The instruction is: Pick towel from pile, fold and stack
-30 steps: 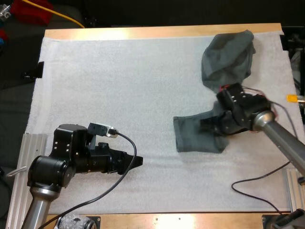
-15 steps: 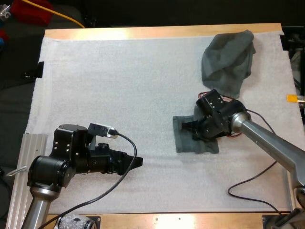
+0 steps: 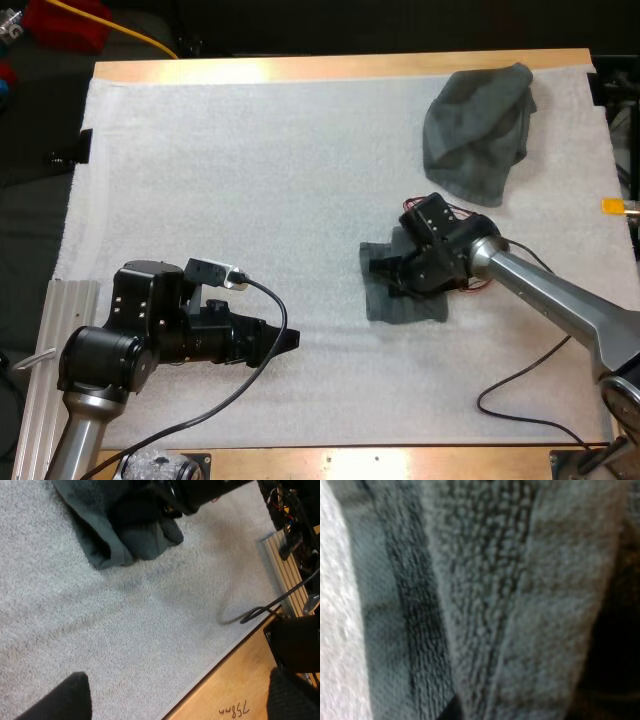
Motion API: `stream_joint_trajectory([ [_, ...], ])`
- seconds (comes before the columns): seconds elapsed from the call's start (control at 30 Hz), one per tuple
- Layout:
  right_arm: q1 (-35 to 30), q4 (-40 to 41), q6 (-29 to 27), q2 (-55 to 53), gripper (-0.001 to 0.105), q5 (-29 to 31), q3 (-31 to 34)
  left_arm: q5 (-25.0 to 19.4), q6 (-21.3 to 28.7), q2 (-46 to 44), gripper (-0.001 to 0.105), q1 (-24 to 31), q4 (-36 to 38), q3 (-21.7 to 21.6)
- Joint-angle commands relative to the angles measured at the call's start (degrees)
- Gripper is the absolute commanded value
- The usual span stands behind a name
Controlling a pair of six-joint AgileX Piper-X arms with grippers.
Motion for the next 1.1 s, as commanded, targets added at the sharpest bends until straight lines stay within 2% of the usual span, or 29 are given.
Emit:
stream_joint_trajectory([
  [0.0,0.14,-0.57,0.01,0.01,0.022,-0.66,-0.35,0.72,0.16,-0.28,0.070,-0.14,0.36,-0.30],
  [0.13,0.14,-0.86,-1.02,-1.07,0.061,-1.63,-0.35,0.72,0.16,-0.28,0.070,-0.14,0.36,-0.30],
  [0.23,0.14,-0.90,-3.84,-2.95,0.071,-1.74,-0.35,0.72,0.52,-0.28,0.070,-0.14,0.36,-0.30],
  [0.4,0.14,-1.61,-4.85,-5.72,0.071,-2.44,-0.35,0.72,0.64,-0.28,0.070,-0.14,0.09,-0.30],
  [0.6,0.49,-2.70,-5.01,-5.95,0.071,-8.75,-0.35,0.72,0.64,-0.28,0.070,-0.14,0.04,-0.30],
  [0.87,2.73,-8.65,-3.51,-5.74,0.071,-9.27,-0.35,0.72,0.64,-0.28,0.070,-0.14,0.04,-0.30],
  [1.07,4.35,-8.88,-2.10,-3.73,0.071,-10.25,-0.35,0.72,0.64,-0.28,0.070,-0.14,0.04,-0.30],
])
